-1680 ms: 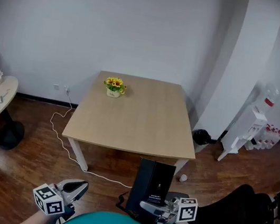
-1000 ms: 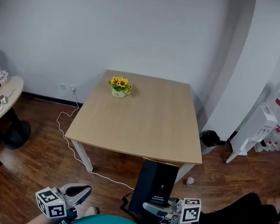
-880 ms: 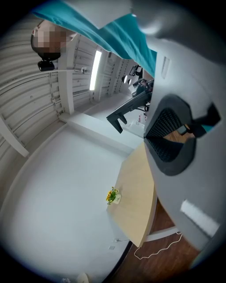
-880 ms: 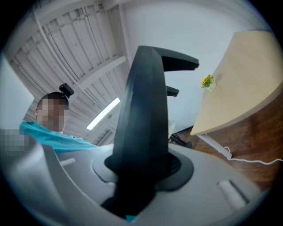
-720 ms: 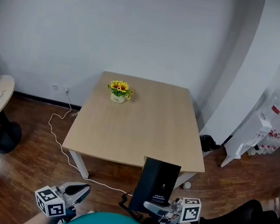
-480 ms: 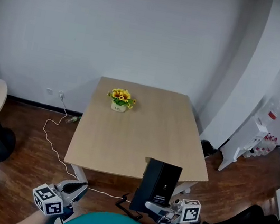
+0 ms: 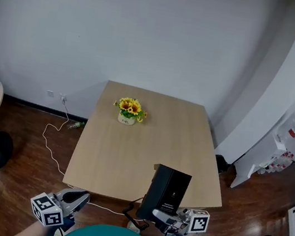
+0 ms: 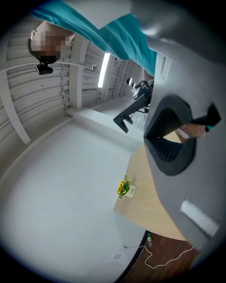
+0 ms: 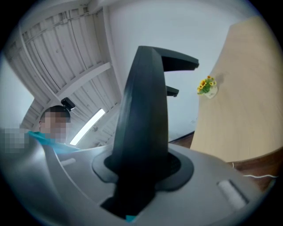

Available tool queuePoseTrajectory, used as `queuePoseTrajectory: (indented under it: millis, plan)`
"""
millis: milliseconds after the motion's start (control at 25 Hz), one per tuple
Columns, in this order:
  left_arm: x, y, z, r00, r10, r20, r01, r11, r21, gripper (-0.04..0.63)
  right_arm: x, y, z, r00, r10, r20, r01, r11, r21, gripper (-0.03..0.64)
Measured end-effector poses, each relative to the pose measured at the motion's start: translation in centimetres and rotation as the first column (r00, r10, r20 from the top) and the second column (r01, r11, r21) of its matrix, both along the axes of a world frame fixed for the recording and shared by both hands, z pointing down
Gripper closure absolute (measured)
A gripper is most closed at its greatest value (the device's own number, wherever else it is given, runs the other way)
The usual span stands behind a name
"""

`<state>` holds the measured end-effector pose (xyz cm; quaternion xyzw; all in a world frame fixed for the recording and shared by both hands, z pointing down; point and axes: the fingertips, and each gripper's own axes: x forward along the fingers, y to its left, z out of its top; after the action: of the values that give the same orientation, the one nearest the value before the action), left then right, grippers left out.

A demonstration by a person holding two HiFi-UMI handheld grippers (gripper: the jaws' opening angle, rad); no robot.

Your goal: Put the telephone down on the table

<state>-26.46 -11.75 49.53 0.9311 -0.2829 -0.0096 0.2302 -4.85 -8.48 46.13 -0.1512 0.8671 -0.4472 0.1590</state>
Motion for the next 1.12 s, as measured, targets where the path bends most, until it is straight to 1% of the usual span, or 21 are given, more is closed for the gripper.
queuePoseTrajectory:
  millis: [120,240,320,360,400,520,640,720,880,1000,1120]
  plan:
    - [1.8,-2.5,0.2,0.998,-0.046,0.031,0.046,0.999,0.002,0.591,2.4,-3.3,1.3,0.999,-0.034,0.003,0.034,0.999,-0.008,0.456]
    - [3.7,-5.5,0.2,0.99,-0.128,0.056,0.129,0.992,-0.006,0.591,5.1,-7.0,2.8,0.996,-0.087,-0.007,0.087,0.996,-0.012,0.456]
    - [5.5,-7.3,0.0,0.982,-0.186,0.031,0.187,0.982,-0.026,0.589,7.0,-9.3,3.6,0.991,-0.131,-0.03,0.131,0.991,-0.023,0.456]
    - [6.7,-8.1,-0.2,0.979,-0.203,0.015,0.203,0.978,-0.037,0.591,8.0,-10.6,3.9,0.988,-0.152,-0.039,0.151,0.988,-0.028,0.456]
    - [8.0,-8.7,-0.4,0.978,-0.21,0.01,0.21,0.977,-0.043,0.591,9.0,-11.8,4.1,0.985,-0.168,-0.045,0.167,0.985,-0.031,0.456]
    - [11.5,-10.6,-0.5,0.976,-0.217,0.033,0.219,0.975,-0.044,0.591,11.4,-15.7,4.7,0.978,-0.206,-0.041,0.205,0.978,-0.029,0.456]
    - [13.7,-11.9,-0.2,0.975,-0.216,0.054,0.219,0.974,-0.054,0.59,13.3,-20.0,5.4,0.976,-0.214,-0.044,0.212,0.976,-0.041,0.456]
    - [14.1,-12.7,0.2,0.972,-0.225,0.072,0.229,0.972,-0.06,0.591,14.1,-22.7,6.1,0.977,-0.208,-0.042,0.205,0.977,-0.053,0.456]
    - [14.2,-14.8,0.8,0.968,-0.241,0.067,0.246,0.966,-0.082,0.589,14.8,-27.5,7.4,0.98,-0.196,-0.029,0.193,0.977,-0.088,0.456]
    - [14.0,-15.9,1.5,0.971,-0.227,0.075,0.233,0.968,-0.095,0.591,14.7,-30.7,8.4,0.983,-0.183,-0.02,0.18,0.978,-0.108,0.456]
    - [13.3,-17.0,2.6,0.973,-0.214,0.084,0.223,0.967,-0.125,0.591,14.3,-33.7,9.9,0.984,-0.179,-0.022,0.174,0.976,-0.129,0.456]
